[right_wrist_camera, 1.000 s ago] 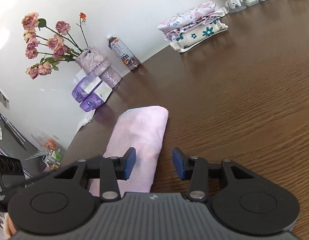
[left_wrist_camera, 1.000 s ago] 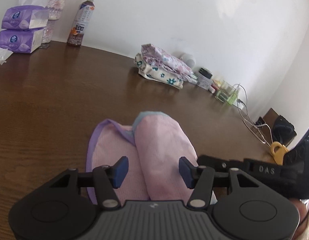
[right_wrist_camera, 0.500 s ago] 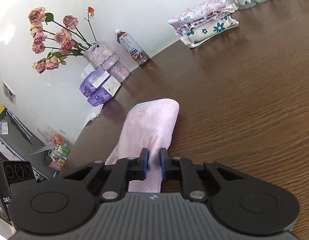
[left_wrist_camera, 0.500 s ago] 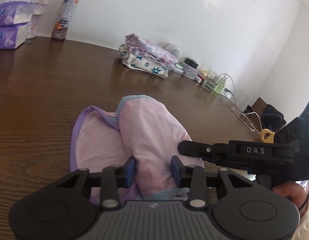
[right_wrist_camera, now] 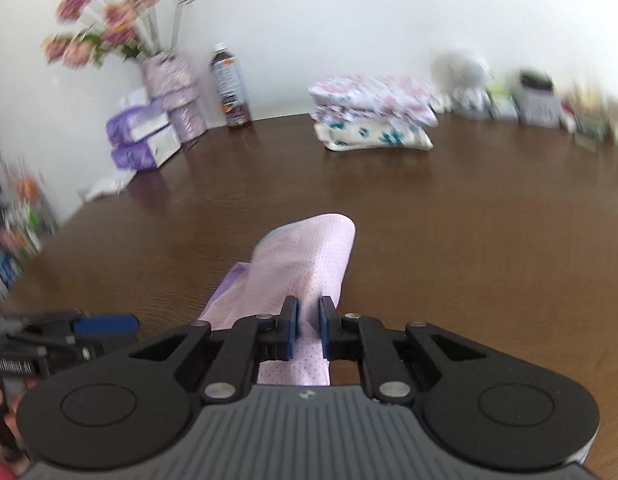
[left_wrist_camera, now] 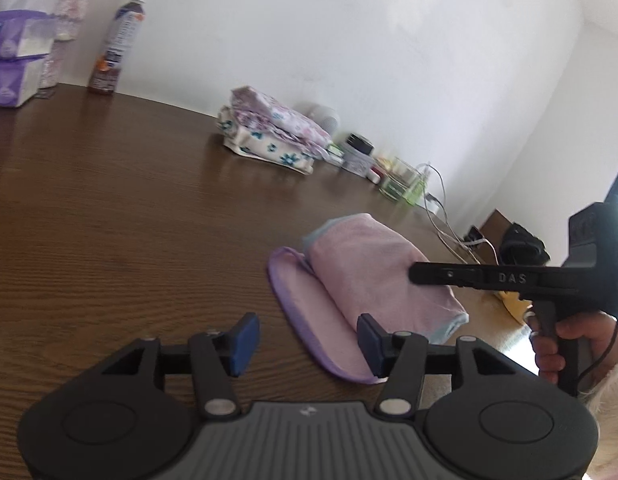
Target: Fold clothes
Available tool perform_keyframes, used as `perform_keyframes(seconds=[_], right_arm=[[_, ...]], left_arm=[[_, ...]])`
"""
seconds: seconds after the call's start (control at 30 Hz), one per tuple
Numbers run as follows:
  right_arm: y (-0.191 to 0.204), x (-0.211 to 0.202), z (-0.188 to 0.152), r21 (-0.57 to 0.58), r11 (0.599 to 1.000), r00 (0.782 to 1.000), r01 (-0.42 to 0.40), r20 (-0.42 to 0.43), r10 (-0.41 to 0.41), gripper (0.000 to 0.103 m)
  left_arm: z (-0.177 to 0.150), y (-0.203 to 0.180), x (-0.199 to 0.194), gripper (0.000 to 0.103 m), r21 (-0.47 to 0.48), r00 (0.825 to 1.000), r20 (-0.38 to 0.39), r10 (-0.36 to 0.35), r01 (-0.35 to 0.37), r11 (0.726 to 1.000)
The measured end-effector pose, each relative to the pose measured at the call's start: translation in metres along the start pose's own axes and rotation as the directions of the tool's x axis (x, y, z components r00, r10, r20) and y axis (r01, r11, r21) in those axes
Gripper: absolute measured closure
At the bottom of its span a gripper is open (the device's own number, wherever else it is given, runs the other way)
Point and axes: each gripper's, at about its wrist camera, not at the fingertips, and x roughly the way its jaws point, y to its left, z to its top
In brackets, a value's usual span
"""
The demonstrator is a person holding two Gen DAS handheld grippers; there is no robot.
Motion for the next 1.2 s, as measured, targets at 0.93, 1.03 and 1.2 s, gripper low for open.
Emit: perform_keyframes(seconds=[0.93,1.03,1.2], right_arm=[[0.053,-0.006,-0.025,-0.043,0.999,0.999,-0.025,0.044,0.027,0.079],[0.048,-0.002,-0.037,-0.037,0.999,0.999,-0.038,0.031,0.039,0.079],[0.049,0.003,-0.05,-0.091,0.993,0.997,-0.068,0.039,0.072,0.078]], left_arm=[[0.006,0.011,-0.024,0.044,0.025,0.995,0.077,-0.062,0.061,0.998],[0.006,-0.011,-0.009,0.055,0.082,0.995,0.055,-0.087,0.082,0.993],[-0.006,-0.03,0.018,0.074,0.163,0.998,-0.044,-0.033,0.04,0.986]])
